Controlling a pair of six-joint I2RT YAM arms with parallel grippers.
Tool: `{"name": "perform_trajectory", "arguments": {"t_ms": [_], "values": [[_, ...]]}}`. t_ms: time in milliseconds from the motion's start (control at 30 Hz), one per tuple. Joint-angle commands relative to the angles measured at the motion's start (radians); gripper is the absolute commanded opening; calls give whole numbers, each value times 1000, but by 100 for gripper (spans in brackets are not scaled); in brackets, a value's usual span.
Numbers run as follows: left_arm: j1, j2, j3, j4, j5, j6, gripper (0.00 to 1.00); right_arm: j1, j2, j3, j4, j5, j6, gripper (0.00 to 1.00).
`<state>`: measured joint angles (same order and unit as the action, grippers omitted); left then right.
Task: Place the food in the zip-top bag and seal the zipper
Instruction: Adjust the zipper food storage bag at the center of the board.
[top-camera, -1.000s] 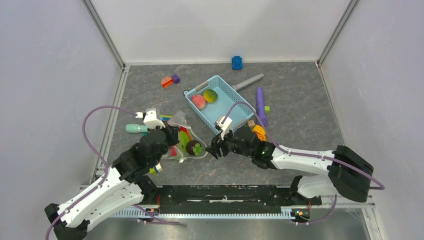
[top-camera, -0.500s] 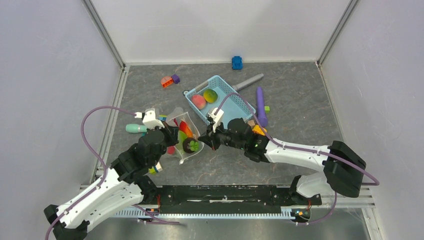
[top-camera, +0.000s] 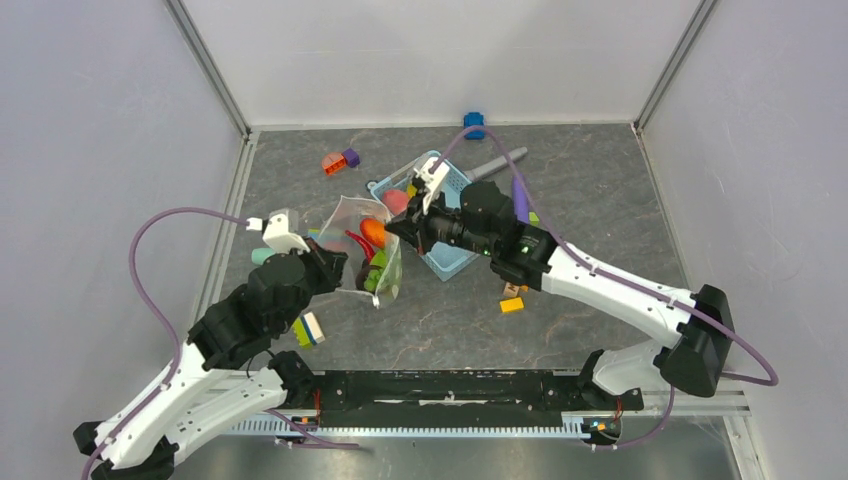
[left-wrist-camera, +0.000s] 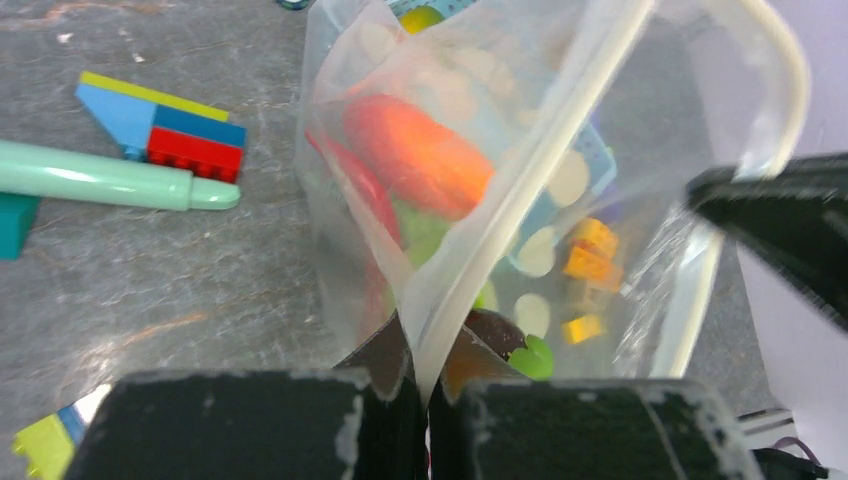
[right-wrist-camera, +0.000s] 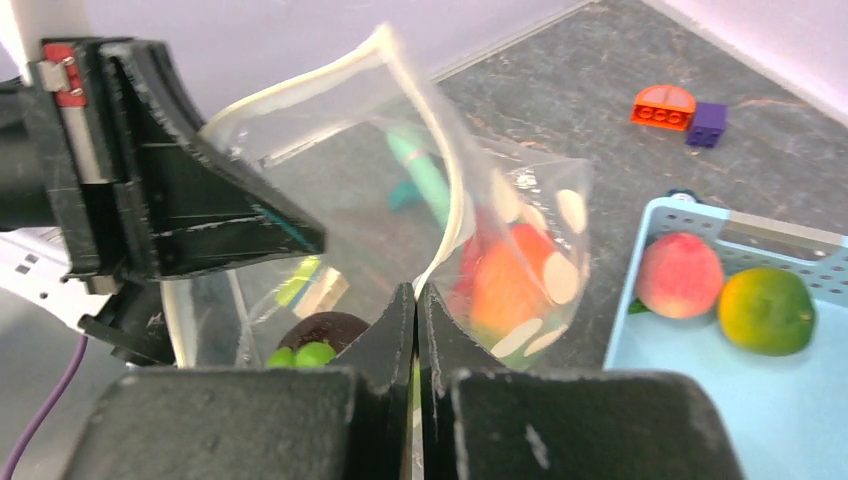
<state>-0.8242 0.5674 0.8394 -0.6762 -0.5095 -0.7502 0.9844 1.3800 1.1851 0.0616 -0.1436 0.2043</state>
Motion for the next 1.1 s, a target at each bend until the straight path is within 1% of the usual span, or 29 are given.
{"name": "perform_trajectory", "arguments": {"t_ms": [0,67,133,200,267,333,400,500,567,633,700,800,867,900,933,967,1033,1067], "values": [[0,-9,78,-169,-85,-65,6,-48,-17,111,-127,-42,-38,0],[0,-9,84,-196,-101,-70,8,-50,-22,112,-119,-90,-53,0],[0,-2,78,-191,-104,-71,10,-50,-9,102,-77,-215,-43,0],[0,11,67,-160,-92,-68,10,-50,32,124,-72,-377,-31,0],[1,31,64,-134,-75,-59,9,-50,64,141,-78,-453,-26,0],[0,50,71,-135,-75,-56,8,-52,69,137,-86,-430,-30,0],[0,56,76,-151,-84,-57,7,-56,54,122,-119,-319,-41,0],[0,48,82,-217,-159,-95,6,-71,24,61,-159,-103,-44,0],[0,42,90,-277,-212,-133,7,-81,12,17,-182,-7,-47,0],[1,36,92,-313,-232,-150,7,-94,11,-29,-183,1,-46,0],[0,26,81,-316,-221,-146,7,-99,17,-67,-165,-47,-55,0],[0,6,50,-276,-184,-124,7,-98,35,-79,-138,-147,-80,2],[1,-6,33,-239,-166,-111,7,-99,42,-75,-115,-177,-88,3],[0,-11,27,-226,-163,-108,7,-101,44,-72,-110,-177,-93,4],[0,-15,22,-219,-161,-107,7,-101,46,-66,-106,-177,-99,8],[0,-19,19,-216,-162,-107,7,-101,48,-61,-102,-177,-108,16],[1,-24,17,-215,-172,-113,7,-104,46,-53,-93,-184,-126,22],[0,-25,15,-213,-175,-116,7,-106,44,-46,-89,-187,-133,33]]}}
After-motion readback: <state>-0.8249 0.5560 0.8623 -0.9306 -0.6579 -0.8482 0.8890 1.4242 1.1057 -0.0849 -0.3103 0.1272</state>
